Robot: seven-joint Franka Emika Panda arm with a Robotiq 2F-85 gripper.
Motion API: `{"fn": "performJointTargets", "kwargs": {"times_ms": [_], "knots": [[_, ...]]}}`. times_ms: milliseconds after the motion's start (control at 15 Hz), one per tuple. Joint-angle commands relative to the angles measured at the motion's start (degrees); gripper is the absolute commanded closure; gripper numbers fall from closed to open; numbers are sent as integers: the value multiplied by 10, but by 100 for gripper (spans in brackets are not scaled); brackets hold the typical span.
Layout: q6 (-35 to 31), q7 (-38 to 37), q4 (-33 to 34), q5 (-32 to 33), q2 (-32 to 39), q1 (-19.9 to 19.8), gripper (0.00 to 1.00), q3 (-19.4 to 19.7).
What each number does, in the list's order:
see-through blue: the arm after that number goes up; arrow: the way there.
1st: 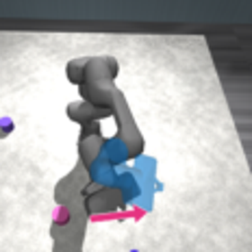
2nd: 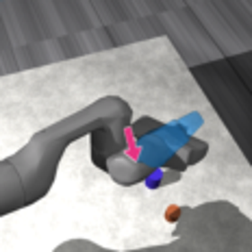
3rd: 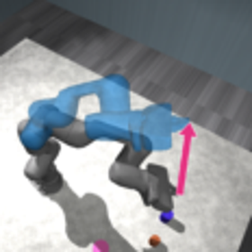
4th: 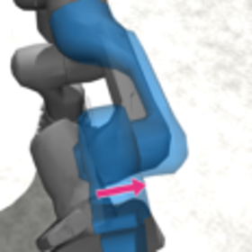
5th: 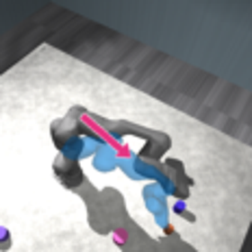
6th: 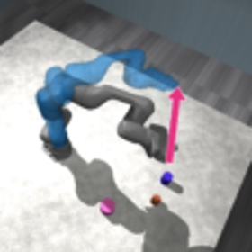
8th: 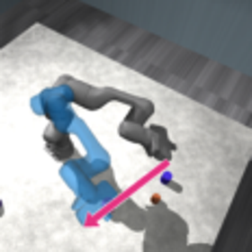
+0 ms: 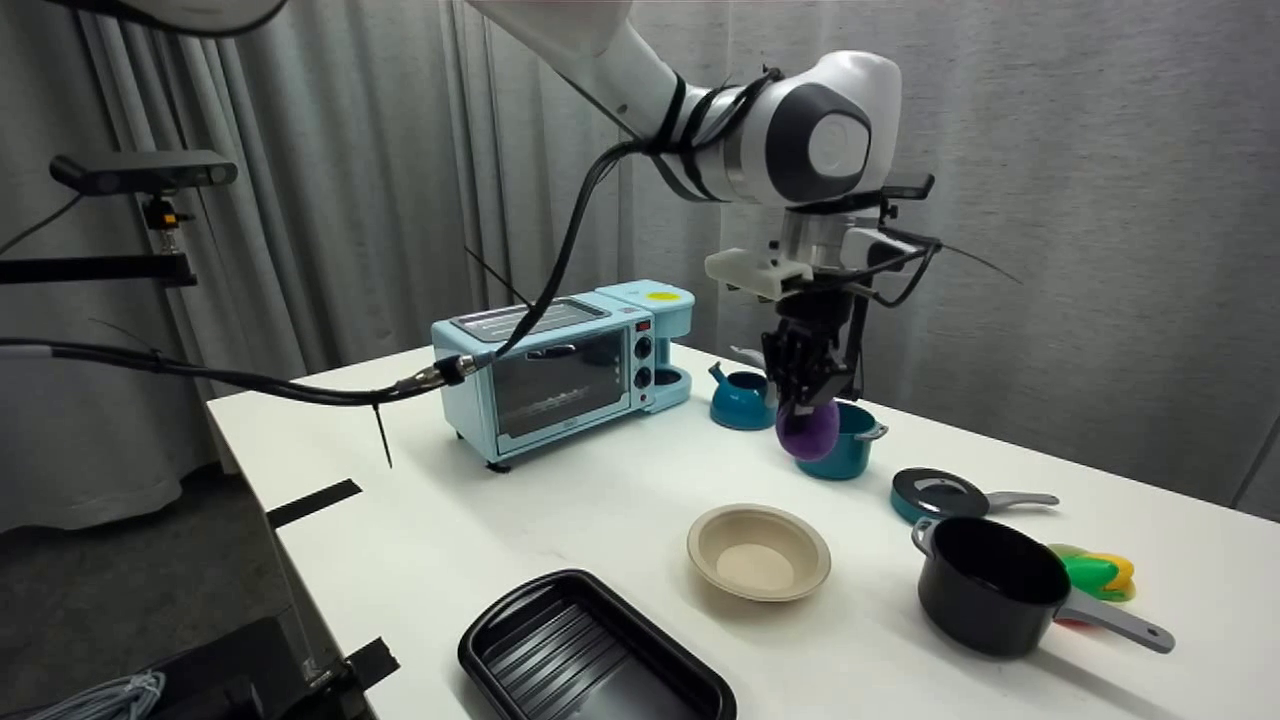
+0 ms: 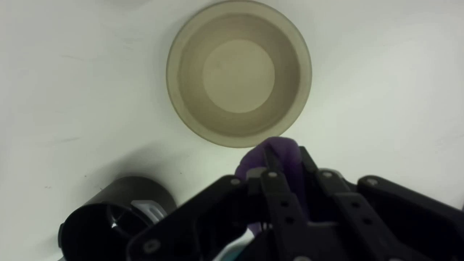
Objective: Pick up the purple plush toy and put it on the plate
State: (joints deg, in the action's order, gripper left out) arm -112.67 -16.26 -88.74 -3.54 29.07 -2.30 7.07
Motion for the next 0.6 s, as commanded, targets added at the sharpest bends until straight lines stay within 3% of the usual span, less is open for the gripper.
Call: {"fn": "performJointTargets", "kwargs": {"times_ms": [0, 200, 267, 533], "knots": [[-76, 33, -88, 8, -27, -2, 96, -9], [-132, 46, -137, 15, -24, 3, 96, -14], [-162, 35, -196, 22, -50, 19, 96, -19], [-232, 25, -300, 41, -79, 48, 96, -33]]}}
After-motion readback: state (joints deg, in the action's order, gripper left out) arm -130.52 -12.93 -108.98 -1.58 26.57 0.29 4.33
